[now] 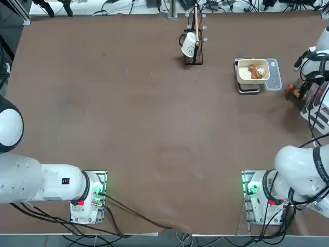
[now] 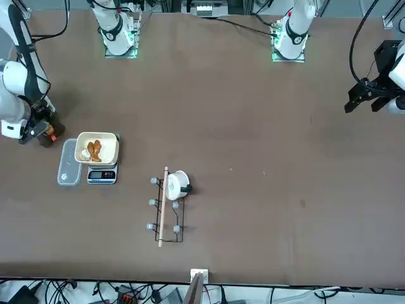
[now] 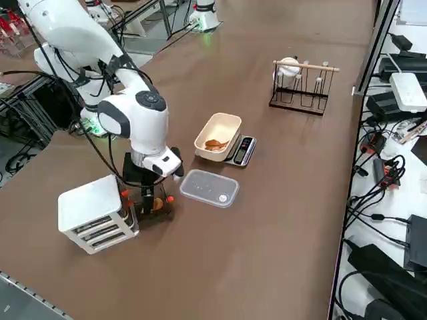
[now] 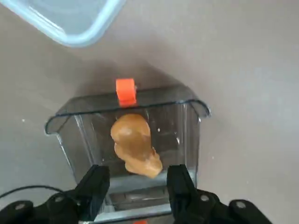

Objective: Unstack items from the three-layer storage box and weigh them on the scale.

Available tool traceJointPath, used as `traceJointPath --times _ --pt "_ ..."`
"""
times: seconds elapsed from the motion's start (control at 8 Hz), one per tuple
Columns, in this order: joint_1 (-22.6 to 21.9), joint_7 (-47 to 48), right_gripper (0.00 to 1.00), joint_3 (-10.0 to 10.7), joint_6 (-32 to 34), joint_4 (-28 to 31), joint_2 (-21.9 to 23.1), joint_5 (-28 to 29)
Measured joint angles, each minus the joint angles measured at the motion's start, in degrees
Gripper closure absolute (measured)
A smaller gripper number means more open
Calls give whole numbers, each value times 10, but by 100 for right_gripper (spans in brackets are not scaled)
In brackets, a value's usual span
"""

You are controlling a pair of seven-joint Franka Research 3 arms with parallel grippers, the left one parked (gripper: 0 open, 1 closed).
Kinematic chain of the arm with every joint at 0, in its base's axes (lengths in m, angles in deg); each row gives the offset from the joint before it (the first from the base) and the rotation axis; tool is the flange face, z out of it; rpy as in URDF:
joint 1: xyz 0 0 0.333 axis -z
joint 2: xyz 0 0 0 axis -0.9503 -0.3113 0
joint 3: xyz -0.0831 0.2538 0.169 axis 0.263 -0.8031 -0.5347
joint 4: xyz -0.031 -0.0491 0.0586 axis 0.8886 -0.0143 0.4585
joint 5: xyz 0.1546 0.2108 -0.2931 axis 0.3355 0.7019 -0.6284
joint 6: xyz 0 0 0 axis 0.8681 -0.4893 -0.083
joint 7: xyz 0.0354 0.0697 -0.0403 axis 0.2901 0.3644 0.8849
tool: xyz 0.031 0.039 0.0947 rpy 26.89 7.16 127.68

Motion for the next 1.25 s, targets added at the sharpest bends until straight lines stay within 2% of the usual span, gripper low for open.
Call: traceJointPath --times 0.62,0.88,1.0,1.25 --pt "-1 1 25 1 -51 4 -38 0" --pt "-1 1 38 1 -51 3 -39 0" --pt "-1 1 56 1 -45 2 -35 0" --pt "-2 1 56 -5 -23 -6 -19 0"
